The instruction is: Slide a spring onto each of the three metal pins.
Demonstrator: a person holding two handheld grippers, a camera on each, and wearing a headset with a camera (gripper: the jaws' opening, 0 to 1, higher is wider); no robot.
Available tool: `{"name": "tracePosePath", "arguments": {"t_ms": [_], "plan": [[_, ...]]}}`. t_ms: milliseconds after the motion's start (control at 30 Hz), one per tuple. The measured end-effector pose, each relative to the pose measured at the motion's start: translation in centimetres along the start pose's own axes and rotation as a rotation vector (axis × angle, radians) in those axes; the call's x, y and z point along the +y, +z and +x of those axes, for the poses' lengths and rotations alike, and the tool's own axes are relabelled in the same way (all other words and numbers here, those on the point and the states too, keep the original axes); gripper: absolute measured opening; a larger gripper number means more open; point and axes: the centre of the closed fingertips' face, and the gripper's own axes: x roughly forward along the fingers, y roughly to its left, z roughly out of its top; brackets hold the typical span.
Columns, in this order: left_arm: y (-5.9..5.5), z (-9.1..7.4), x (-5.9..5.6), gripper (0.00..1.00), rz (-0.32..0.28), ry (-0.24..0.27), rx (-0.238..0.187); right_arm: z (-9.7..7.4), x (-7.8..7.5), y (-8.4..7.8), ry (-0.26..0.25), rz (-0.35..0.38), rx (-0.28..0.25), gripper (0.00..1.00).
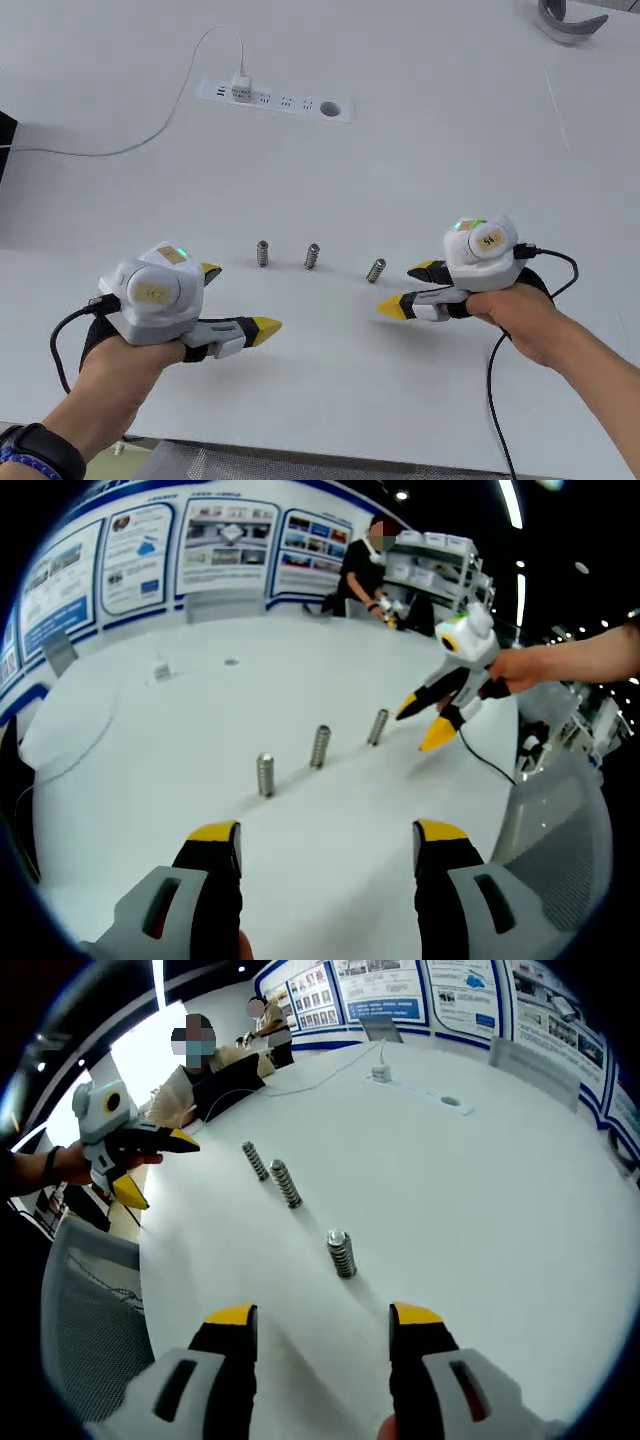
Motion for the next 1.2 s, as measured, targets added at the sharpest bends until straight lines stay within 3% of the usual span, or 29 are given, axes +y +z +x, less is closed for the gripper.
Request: {"name": "tracePosePath", "arguments": {"t_ms": [400, 533, 833, 1200], "plan": [[-0.1, -0.4, 0.5, 0.72, -0.018, 0.011, -0.003, -0.5, 1.1, -0.5, -0.043, 0.095, -0.094, 0.65], [0.0, -0.7, 0.5, 0.72, -0.016, 0.011, -0.002, -0.6, 1.9, 0.0, -0.032, 0.176, -0.173, 0.69], [0.0, -1.2, 0.7, 0.73, -0.012, 0.008, 0.001, -1.6, 2.3, 0.5, -0.076, 0.220, -0.244, 0.75], [0.4, -1.7, 1.4, 0.74, -0.015, 0.009, -0.009, -2.5, 3.8, 1.1, -0.094, 0.236, -0.303, 0.83]]}}
